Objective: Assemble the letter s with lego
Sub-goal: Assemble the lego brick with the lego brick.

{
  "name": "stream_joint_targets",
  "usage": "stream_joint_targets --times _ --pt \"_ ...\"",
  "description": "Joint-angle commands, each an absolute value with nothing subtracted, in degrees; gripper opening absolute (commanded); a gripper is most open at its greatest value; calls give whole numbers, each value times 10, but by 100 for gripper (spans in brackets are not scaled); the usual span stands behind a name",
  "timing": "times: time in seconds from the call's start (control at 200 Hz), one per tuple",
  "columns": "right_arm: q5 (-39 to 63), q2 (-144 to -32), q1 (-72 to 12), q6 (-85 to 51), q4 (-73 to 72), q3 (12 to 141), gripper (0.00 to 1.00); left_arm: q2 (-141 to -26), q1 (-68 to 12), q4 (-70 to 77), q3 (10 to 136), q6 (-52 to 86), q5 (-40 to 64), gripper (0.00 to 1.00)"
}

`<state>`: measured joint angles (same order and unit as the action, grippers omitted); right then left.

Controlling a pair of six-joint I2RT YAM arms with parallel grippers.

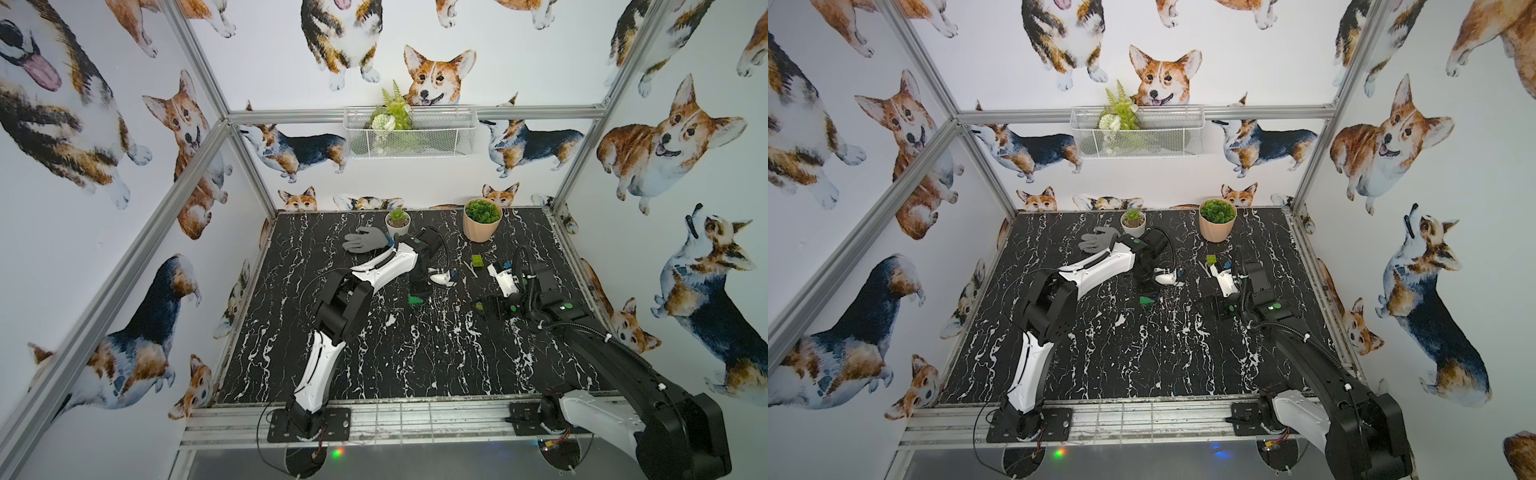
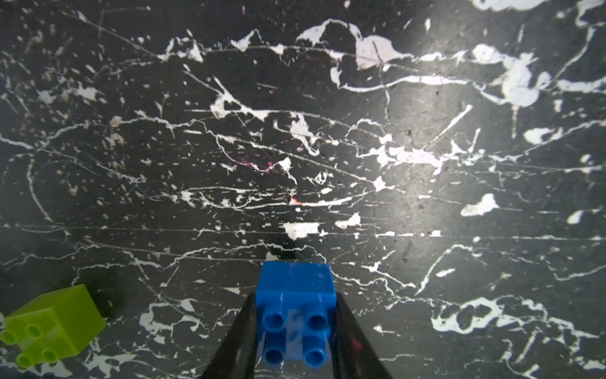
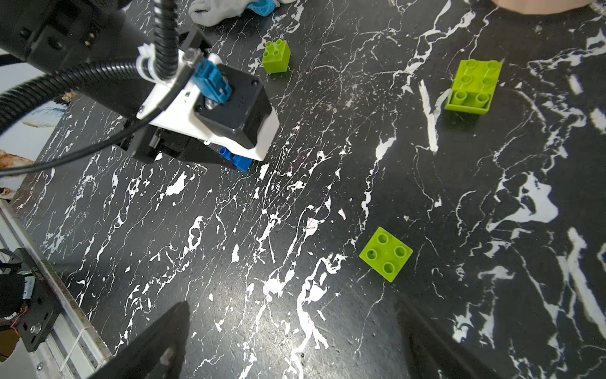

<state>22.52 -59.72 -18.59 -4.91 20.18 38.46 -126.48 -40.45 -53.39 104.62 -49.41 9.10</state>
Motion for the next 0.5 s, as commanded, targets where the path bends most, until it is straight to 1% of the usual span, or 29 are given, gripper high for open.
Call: stream_joint_targets --times 0.0,0.496 --pt "231 -600 -185 -52 191 386 100 -1265 -401 -539 1043 -493 83 0" --pt "230 -598 -185 -51 194 388 100 -1257 -395 -521 1023 -483 107 0"
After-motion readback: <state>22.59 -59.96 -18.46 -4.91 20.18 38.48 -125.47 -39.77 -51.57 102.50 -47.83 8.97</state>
